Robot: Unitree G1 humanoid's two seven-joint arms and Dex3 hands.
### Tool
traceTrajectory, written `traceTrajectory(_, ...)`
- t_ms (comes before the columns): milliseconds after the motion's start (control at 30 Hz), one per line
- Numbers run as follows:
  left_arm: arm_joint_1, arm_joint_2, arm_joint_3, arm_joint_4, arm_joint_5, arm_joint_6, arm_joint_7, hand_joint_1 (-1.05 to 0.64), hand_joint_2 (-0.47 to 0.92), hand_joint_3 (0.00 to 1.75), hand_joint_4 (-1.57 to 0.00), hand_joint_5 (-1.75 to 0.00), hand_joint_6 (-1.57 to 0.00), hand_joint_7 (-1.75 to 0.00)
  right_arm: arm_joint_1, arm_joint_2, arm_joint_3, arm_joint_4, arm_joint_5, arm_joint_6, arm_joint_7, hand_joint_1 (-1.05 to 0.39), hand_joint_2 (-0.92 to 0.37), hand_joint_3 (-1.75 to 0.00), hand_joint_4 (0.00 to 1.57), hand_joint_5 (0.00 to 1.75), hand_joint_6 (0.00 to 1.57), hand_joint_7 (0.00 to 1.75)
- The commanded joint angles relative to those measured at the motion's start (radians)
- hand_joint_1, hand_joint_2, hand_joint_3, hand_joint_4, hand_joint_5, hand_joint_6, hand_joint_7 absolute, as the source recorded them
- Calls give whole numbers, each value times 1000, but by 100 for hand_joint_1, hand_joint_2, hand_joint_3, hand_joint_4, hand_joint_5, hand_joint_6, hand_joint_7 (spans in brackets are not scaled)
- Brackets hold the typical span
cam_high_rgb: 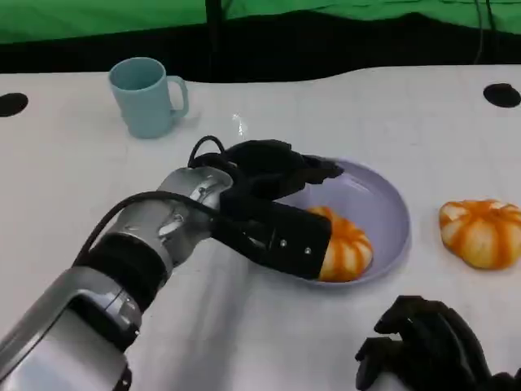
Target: Grasp the bread from the table and place it into the plate.
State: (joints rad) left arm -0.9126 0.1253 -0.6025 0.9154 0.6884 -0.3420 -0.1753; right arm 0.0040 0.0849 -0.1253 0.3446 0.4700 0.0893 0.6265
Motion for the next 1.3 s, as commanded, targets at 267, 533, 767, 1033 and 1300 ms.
traceTrajectory(267, 70, 75, 34, -136, -40, -6, -42, -90, 92, 38, -2, -40, -18, -3, -4, -10, -7, -5, 7, 10, -12, -104, -73, 0, 157, 75, 157, 40)
traceTrajectory(533, 265, 147, 154, -332, -194, -111, -51, -76, 92, 37, -21, -47, -32, -6, 4, -6, -4, -21, 6, 18, -25, -105, -72, 0, 157, 75, 157, 38)
traceTrajectory(767, 273, 146, 162, -346, -191, -105, -60, -76, 92, 37, -22, -46, -32, -6, 4, -6, -4, -23, 6, 20, -26, -105, -72, 0, 157, 74, 157, 37)
traceTrajectory(1033, 685, 63, 380, -503, -697, -336, -65, -58, 92, 35, -33, -161, -37, -127, 4, -11, -6, -23, 10, 17, -10, -103, -74, -1, 157, 76, 157, 39)
traceTrajectory(1300, 800, 29, 429, -605, -870, -267, -180, -69, 92, 39, -41, -175, -34, -167, 4, -10, -7, -26, 11, 19, -14, -104, -73, 0, 157, 76, 157, 39)
